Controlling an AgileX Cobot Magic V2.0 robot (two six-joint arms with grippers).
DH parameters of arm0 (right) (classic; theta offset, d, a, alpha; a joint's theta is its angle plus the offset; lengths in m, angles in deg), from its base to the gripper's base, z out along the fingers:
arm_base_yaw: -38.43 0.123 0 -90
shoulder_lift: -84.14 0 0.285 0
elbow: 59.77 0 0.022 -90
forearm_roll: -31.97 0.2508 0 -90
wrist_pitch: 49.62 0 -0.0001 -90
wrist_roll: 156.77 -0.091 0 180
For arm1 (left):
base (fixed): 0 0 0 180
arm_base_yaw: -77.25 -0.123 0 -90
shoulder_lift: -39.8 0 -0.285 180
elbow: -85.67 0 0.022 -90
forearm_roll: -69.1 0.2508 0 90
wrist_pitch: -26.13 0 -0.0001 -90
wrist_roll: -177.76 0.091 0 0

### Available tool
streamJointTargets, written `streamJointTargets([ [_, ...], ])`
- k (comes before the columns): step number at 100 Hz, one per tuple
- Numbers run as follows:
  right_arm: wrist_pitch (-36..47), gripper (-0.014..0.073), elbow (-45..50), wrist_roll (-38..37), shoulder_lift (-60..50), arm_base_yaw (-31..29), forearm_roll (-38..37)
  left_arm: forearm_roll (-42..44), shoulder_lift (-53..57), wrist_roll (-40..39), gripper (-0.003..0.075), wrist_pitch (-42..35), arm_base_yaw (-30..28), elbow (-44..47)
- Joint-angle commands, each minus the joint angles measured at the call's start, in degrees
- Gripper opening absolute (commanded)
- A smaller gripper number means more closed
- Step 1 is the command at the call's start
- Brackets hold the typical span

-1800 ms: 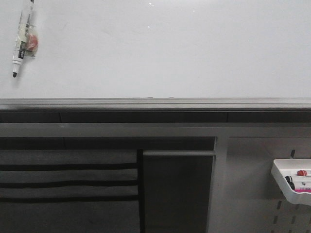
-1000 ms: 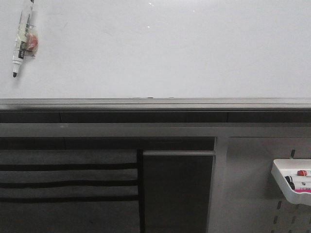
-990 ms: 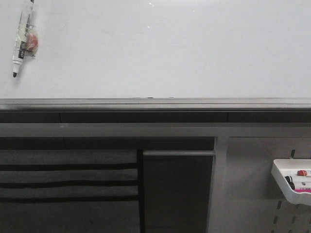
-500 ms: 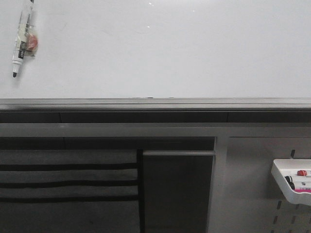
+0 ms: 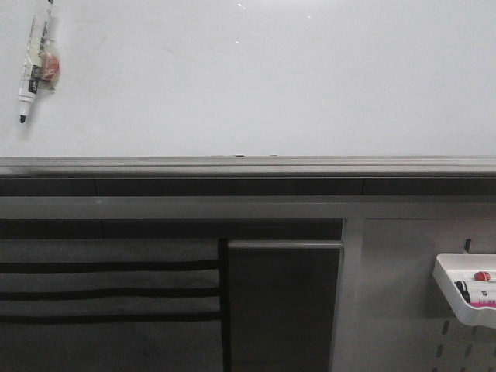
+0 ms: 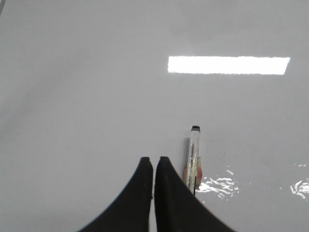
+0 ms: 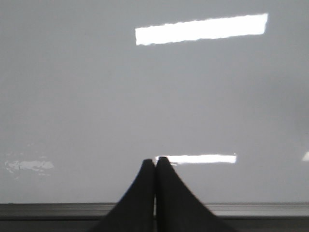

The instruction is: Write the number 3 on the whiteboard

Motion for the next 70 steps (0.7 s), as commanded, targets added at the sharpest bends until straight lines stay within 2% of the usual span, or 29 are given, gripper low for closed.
streamJointTargets([
  [1,-1.2,-0.0074,-6.4,-0.1,3.4,-0.3,-0.2,-0.3,-2.4,0.0,-0.0018,2.8,0.0,-7.3],
  [14,-7.1,-0.0074,-12.5,0.0,9.1,-0.3,-0.2,-0.3,-7.8,3.1,-0.0018,12.3,0.0,-15.4],
  [24,-16.4,-0.0074,-17.4,0.0,14.0,-0.3,-0.2,-0.3,-11.0,4.2,-0.0018,18.6,0.0,-19.2],
  [34,-23.0,-0.0074,-20.2,0.0,17.2,-0.3,-0.2,-0.6,-12.2,4.2,-0.0018,19.7,0.0,-19.9],
  [70,-21.9,-0.0074,-20.1,0.0,18.5,-0.3,-0.2,-0.7,-12.3,4.2,-0.0018,19.3,0.0,-19.9],
])
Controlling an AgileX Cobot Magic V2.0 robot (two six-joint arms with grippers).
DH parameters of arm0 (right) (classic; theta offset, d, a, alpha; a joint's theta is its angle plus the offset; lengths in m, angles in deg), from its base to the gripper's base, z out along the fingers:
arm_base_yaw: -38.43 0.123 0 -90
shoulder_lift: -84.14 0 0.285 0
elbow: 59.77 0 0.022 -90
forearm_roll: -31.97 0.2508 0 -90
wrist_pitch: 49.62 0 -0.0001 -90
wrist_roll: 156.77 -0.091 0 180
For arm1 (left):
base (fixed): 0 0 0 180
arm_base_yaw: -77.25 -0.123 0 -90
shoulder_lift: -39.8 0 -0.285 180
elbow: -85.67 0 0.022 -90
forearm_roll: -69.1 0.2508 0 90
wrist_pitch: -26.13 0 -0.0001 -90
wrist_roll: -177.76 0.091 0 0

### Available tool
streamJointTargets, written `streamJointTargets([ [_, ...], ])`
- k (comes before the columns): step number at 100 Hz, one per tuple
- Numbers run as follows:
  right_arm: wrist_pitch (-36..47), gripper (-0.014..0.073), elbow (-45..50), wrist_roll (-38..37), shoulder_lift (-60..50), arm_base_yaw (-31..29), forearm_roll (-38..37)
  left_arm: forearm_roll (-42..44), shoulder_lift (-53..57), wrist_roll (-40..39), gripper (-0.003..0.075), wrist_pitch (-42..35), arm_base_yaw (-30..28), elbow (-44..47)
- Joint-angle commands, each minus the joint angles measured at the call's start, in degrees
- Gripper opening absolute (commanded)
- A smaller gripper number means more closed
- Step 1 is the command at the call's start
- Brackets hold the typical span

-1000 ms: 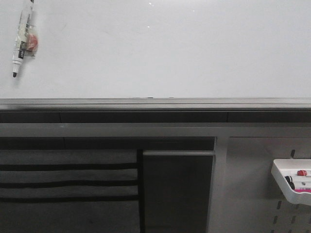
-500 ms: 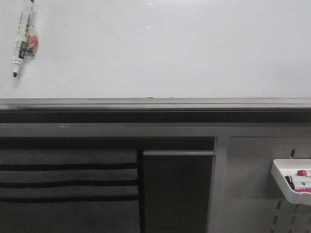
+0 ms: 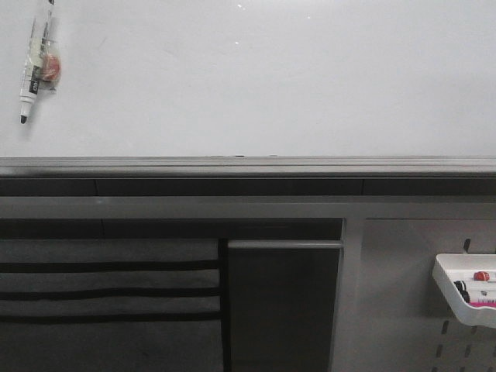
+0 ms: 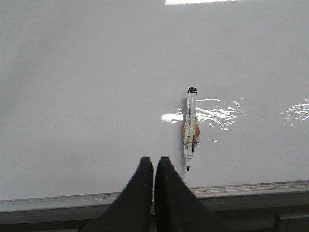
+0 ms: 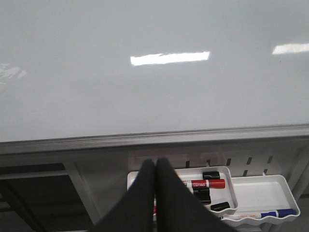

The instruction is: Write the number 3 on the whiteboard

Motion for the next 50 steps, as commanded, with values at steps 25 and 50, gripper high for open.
streamJointTargets([
  [25,3.8,-0.0074,-1.9,0.1,0.9,-0.3,-0.5,-0.6,-1.2,0.1,-0.0018,-4.2,0.0,-1.9],
  [50,4.7,0.0227,-1.9,0.1,0.9,-0.3,-0.8,-0.1,-1.2,0.1,0.0264,-3.8,0.0,-1.9],
])
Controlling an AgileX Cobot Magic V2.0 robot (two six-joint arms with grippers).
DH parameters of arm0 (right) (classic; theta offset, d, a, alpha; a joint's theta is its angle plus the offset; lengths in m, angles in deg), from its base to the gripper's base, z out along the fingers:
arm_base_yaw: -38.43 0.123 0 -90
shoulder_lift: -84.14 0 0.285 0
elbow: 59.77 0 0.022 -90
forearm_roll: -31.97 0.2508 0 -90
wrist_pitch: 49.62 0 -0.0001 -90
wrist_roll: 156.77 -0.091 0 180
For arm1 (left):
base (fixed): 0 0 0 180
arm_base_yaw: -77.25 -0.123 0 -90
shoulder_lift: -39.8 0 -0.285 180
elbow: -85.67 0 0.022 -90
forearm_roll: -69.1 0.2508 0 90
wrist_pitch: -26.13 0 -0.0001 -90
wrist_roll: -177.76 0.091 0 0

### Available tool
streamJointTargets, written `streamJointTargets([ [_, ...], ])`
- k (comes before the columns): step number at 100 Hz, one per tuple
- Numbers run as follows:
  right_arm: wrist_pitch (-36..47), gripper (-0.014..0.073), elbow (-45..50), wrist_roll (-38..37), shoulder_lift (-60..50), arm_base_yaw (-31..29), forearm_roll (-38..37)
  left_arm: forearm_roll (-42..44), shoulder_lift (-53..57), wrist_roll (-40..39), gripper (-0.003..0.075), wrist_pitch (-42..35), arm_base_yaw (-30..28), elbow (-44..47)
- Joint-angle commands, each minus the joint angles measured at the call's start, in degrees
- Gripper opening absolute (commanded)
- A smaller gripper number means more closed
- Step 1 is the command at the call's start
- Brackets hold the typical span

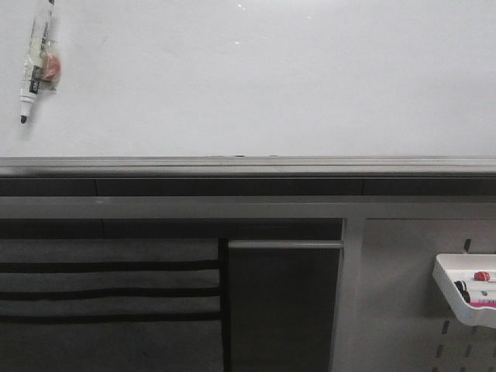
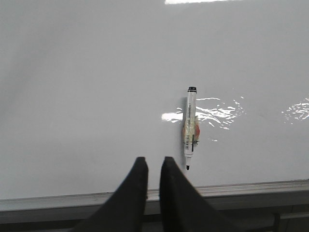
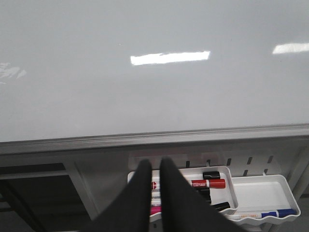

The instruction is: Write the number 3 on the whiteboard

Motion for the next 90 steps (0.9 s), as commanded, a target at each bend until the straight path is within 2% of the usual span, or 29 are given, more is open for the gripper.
streamJointTargets([
  [1,4.7,0.0246,-1.9,0.1,0.9,-0.3,-0.8,0.0,-1.2,0.1,0.0299,-3.9,0.0,-1.9],
  [7,5.1,0.0393,-1.9,0.1,0.9,-0.3,-0.8,0.1,-1.2,0.1,0.0421,-4.0,0.0,-1.9],
  [11,5.5,0.0454,-1.9,0.1,0.9,-0.3,-0.8,0.1,-1.2,0.1,0.0482,-4.2,0.0,-1.9],
  [15,5.8,0.0505,-1.9,0.1,0.9,-0.3,-0.8,0.1,-1.2,0.1,0.0512,-4.2,0.0,-1.9],
  [19,5.8,0.0521,-1.9,0.1,0.9,-0.3,-0.8,0.1,-1.2,0.1,0.0517,-4.2,0.0,-1.9],
  [80,8.9,0.0519,-2.0,0.1,0.9,-0.2,1.8,-1.4,-1.9,0.1,0.0514,-5.9,0.0,-0.5],
  [90,9.0,0.0519,-2.1,4.4,0.9,1.2,5.6,-3.0,-4.4,1.4,0.0514,-5.9,0.1,-0.8],
])
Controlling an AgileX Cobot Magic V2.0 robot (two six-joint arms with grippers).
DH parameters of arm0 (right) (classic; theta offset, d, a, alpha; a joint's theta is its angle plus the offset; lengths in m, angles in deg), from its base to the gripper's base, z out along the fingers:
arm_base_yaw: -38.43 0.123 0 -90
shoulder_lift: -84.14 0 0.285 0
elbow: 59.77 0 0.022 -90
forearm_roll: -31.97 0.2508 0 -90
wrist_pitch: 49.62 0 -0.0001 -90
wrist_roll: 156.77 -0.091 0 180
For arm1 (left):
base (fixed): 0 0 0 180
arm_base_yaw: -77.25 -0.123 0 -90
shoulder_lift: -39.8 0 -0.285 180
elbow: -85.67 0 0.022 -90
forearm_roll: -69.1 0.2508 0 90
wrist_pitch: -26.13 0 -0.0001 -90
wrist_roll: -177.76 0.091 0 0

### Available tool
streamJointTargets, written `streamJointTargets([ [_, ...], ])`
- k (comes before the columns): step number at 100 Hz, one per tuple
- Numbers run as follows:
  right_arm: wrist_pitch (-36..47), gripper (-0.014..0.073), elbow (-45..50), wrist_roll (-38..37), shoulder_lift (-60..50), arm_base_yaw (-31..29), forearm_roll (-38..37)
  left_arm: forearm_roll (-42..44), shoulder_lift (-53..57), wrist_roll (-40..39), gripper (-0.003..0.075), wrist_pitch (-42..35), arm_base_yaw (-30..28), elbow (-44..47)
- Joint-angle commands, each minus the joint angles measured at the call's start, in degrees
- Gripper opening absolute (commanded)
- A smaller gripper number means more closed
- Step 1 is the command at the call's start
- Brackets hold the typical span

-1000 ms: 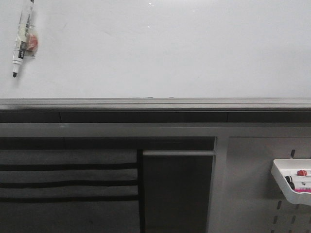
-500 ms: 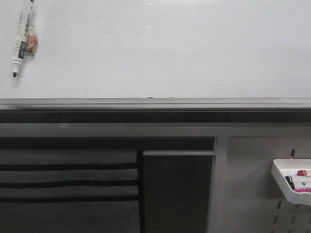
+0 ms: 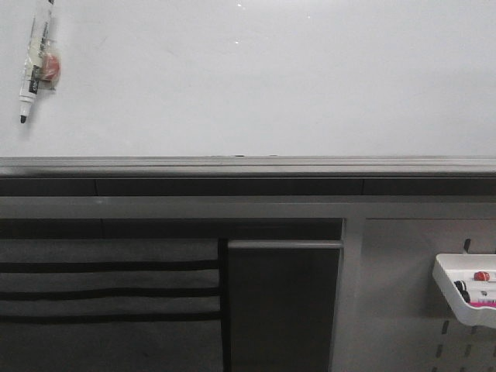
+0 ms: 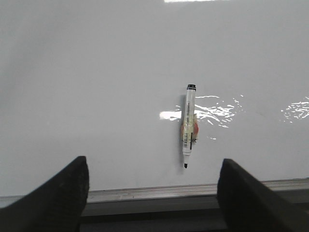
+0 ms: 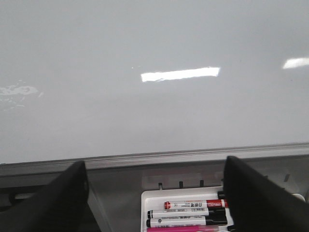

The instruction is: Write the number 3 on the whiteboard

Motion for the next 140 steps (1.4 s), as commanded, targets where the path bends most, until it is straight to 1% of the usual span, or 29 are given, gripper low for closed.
streamJointTargets([
  [1,4.9,0.0519,-2.1,4.2,0.9,1.2,3.3,-2.1,-3.3,1.4,0.0514,-4.8,0.1,-1.7],
  [6,5.1,0.0519,-2.1,8.1,0.9,2.4,6.1,-3.6,-5.6,3.5,0.0514,-4.8,0.4,-1.9],
  [13,5.5,0.0519,-2.1,10.4,0.9,4.3,8.8,-5.8,-8.9,4.7,0.0514,-5.1,1.6,-2.4],
  [30,8.2,0.0519,-2.1,11.0,0.9,9.2,9.2,-5.9,-19.0,4.7,0.0514,-9.4,5.1,-2.6],
  [42,9.6,0.0519,-2.1,11.0,0.9,11.2,9.2,-5.6,-26.8,4.8,0.0514,-14.9,7.5,-2.6],
  [58,9.7,0.0519,-2.0,11.0,0.9,11.5,9.2,-5.3,-37.2,4.8,0.0514,-23.1,10.6,-3.1],
  [69,9.6,0.0519,-2.0,11.0,0.9,11.5,9.2,-2.1,-44.3,4.8,0.0514,-27.3,12.5,-4.6],
  [76,9.6,0.0519,-2.0,11.0,0.9,11.5,9.2,0.5,-48.5,4.8,0.0514,-29.1,12.7,-5.8],
  [104,9.0,0.0519,-2.0,11.0,0.9,11.5,9.3,0.5,-60.2,4.7,0.051,-35.2,10.7,-10.0],
  [113,8.7,0.0519,-2.0,11.0,0.9,11.5,9.3,0.5,-63.0,4.7,0.0482,-35.8,10.7,-11.6],
  [126,7.9,0.0519,-2.0,11.0,0.9,11.5,9.3,0.5,-65.9,4.7,0.0422,-38.7,10.7,-12.6],
  [140,7.3,0.0519,-2.0,11.0,0.9,11.5,9.3,0.5,-67.6,4.7,0.0353,-40.2,10.7,-12.6],
])
